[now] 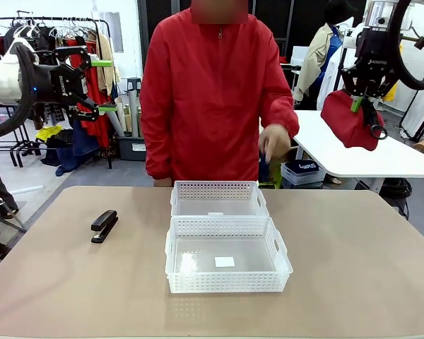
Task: Distribute items into two baskets.
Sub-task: Move the picked Pencil pouch towards the Organizing basket indicated by the person, stopping as directed.
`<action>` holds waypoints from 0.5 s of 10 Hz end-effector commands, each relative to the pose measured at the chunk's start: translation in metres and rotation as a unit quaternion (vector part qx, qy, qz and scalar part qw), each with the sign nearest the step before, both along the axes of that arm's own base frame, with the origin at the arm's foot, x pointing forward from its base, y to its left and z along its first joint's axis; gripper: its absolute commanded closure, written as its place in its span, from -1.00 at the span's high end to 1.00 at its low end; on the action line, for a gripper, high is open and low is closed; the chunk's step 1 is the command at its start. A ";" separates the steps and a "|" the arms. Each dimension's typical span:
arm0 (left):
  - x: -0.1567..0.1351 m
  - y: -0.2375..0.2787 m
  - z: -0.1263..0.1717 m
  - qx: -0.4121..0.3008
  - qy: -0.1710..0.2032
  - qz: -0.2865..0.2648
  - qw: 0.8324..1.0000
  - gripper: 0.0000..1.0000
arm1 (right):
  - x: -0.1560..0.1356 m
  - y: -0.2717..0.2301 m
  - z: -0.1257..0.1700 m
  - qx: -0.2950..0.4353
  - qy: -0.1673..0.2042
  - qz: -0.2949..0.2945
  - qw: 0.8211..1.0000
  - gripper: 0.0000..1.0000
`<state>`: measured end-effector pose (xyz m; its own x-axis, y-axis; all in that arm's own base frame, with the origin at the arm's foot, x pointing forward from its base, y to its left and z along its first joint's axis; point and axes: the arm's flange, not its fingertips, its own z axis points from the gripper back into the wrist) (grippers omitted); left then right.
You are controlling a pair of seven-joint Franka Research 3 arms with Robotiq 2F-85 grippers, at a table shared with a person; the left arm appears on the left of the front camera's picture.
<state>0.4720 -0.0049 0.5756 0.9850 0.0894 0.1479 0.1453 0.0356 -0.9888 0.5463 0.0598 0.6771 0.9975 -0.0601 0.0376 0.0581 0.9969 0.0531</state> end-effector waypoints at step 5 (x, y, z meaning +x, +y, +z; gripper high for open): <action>0.000 0.000 0.001 0.000 -0.001 0.000 1.000 1.00 | -0.002 0.000 0.001 0.000 0.001 0.005 1.000 -1.00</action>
